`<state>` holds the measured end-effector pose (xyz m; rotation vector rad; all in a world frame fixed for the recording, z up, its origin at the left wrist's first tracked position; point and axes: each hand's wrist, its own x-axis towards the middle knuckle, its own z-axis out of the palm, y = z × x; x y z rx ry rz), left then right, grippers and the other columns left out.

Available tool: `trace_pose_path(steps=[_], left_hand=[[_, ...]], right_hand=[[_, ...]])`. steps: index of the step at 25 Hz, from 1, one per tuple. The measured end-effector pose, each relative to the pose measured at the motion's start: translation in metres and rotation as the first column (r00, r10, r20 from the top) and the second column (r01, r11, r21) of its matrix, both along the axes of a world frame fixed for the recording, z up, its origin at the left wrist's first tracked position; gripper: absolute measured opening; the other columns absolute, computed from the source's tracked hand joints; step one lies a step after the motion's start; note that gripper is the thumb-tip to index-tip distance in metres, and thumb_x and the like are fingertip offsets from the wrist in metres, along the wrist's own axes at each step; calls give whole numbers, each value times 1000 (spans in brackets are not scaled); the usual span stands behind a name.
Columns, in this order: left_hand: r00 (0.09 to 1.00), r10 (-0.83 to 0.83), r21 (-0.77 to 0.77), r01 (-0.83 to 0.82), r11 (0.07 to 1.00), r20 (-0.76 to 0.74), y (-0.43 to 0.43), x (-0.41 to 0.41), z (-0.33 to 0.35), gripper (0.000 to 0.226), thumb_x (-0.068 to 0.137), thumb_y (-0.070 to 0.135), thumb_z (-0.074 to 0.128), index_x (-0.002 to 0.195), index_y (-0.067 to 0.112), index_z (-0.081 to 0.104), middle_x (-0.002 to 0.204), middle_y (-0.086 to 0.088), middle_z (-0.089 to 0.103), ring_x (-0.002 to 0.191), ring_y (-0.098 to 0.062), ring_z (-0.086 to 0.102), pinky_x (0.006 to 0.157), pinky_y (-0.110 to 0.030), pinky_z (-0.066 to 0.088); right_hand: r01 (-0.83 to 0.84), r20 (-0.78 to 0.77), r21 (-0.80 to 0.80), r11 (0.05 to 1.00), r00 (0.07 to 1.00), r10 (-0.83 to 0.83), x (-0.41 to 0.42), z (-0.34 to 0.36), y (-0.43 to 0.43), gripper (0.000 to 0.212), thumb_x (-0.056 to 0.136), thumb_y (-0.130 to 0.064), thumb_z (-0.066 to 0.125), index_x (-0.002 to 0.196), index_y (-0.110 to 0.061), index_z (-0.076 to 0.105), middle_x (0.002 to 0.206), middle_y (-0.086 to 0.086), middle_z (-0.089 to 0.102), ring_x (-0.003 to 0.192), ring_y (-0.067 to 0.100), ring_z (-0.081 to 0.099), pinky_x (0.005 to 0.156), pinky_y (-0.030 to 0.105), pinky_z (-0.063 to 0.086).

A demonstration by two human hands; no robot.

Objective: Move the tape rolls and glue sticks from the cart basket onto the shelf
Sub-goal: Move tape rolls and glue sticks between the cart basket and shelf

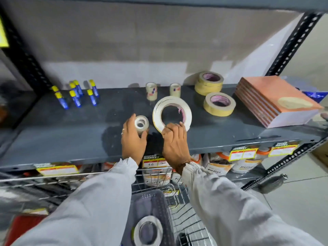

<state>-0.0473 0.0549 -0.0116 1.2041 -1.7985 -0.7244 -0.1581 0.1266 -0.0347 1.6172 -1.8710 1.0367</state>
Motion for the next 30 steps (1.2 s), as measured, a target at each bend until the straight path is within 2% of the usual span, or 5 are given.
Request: trace_pose_path(steps=[8,16,20,25,30], left_hand=[[964,-60,-115,93,989,258,80,151,-118,57,72,14,46,129,16,42,128,-11,48,113,-21,46,89,-31,44],[478,-701,656,294,695,529,120,206,-306,72,70,71,43,87,8,73,88,-13,73,90,-22,65,74,-21,50],[527,-707,764,155,626,472,144,198,-320,56,87,43,51,123,0,49,130,-23,51,120,-35,49,97,-36,38],[674,-626,729,188,659,392,142,194,-325,55,85,36,58,129,7,44,135,-15,50,121,-29,49,96,-36,39],[826,-243,568,-109,816,508,128,193,-324,58,93,44,30,117,-4,52,122,-30,55,109,-41,55,87,-45,45]], right_hand=[[-198,-76,206,958,973,218,122,-133,97,29,101,-13,23,95,-6,51,107,15,55,99,33,50,104,52,28],[-178,33,859,481,955,294,150,-257,142,40,68,-17,37,89,-9,70,79,11,70,84,32,63,82,45,44],[-90,22,933,348,981,195,141,-275,132,41,69,-26,48,98,-8,70,86,11,72,79,32,68,71,36,55],[-157,-57,884,439,898,437,138,-286,135,18,73,-17,51,70,-12,68,84,11,69,82,30,52,61,38,55],[-171,92,977,128,877,473,158,-284,143,22,43,-9,87,55,-8,69,56,8,65,53,26,64,46,27,50]])
